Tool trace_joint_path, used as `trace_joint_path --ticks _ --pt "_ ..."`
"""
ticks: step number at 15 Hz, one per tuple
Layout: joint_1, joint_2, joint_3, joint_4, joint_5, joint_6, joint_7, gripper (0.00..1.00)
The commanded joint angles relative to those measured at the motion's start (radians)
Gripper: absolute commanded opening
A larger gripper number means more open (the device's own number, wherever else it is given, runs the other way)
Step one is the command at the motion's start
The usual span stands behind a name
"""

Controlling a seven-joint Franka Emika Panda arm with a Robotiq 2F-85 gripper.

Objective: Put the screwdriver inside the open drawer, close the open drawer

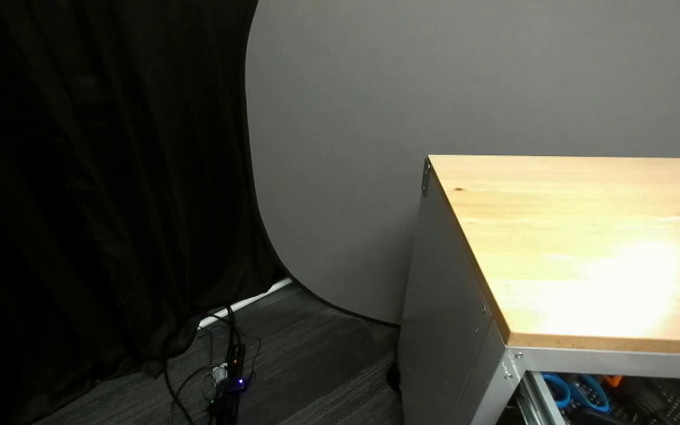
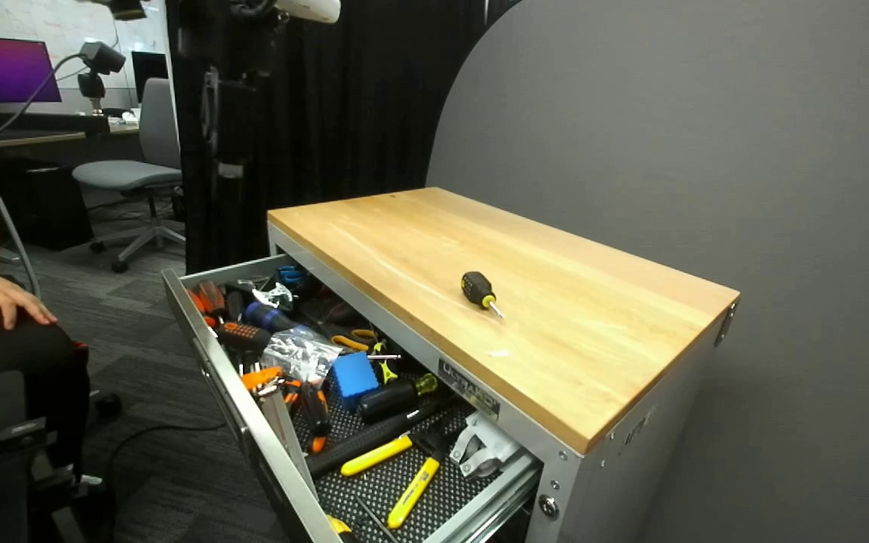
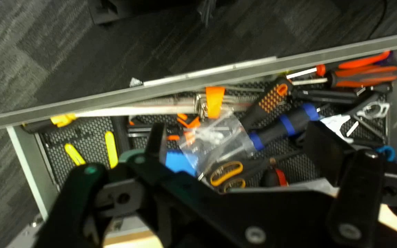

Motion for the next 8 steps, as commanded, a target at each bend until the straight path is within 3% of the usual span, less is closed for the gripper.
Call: trace_joint_path --ticks 1,4,8 --pt "0.019 0.137 0.015 0.122 -0.011 0.212 0.016 1.0" --pt "0.025 0.28 0.014 0.269 -0.058 0.315 0.014 1.0" --pt "0.026 0.464 -0.023 0.497 -0.156 0.27 -0.016 1.0"
